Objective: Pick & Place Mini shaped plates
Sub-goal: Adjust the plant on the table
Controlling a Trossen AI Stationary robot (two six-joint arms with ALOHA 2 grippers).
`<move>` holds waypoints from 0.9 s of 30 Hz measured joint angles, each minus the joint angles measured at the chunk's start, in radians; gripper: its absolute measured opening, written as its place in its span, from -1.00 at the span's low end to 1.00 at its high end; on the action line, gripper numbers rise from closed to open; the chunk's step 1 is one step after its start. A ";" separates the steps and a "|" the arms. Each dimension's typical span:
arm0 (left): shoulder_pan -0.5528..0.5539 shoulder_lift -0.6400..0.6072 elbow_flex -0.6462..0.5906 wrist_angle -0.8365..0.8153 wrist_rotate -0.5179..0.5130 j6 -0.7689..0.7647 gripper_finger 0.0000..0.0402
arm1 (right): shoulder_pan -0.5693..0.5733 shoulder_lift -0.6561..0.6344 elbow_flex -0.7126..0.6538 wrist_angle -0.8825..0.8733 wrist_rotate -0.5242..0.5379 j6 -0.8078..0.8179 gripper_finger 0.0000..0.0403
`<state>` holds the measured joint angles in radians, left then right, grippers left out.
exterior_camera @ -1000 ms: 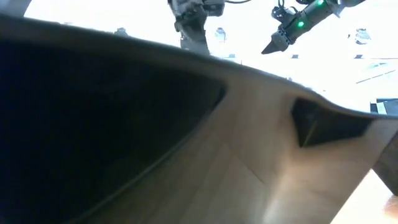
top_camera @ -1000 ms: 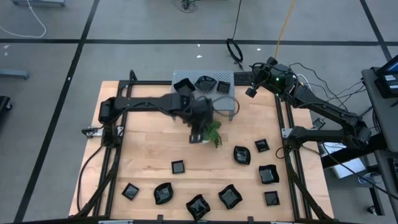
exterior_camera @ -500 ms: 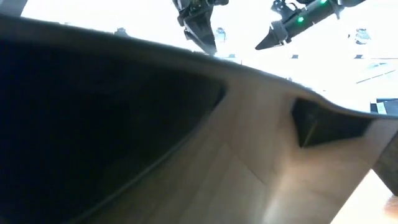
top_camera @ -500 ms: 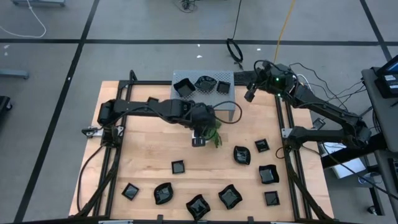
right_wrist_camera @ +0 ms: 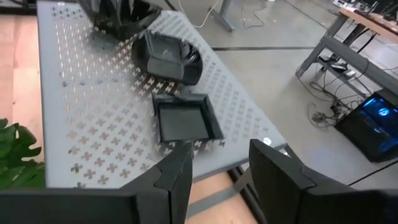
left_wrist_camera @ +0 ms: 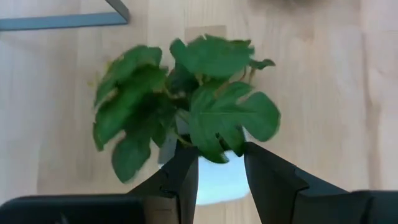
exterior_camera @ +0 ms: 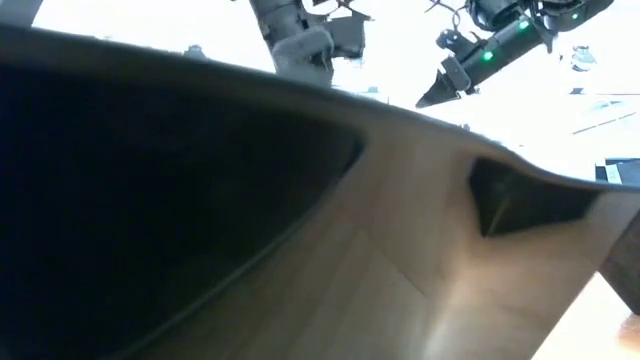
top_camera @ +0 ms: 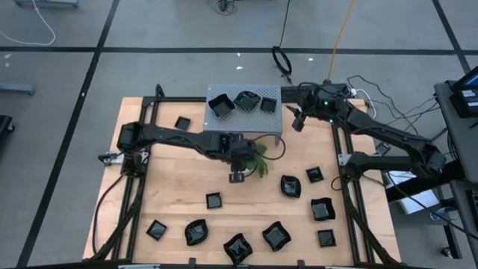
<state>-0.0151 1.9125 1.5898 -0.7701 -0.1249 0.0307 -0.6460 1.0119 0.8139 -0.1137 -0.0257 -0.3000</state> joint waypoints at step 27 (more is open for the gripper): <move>0.005 -0.076 -0.129 0.055 0.015 0.028 -0.35 | 0.000 0.000 -0.033 0.042 -0.001 0.000 -0.29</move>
<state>-0.0097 1.8370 1.4612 -0.7155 -0.1104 0.0590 -0.6460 1.0119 0.7807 -0.0714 -0.0269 -0.3000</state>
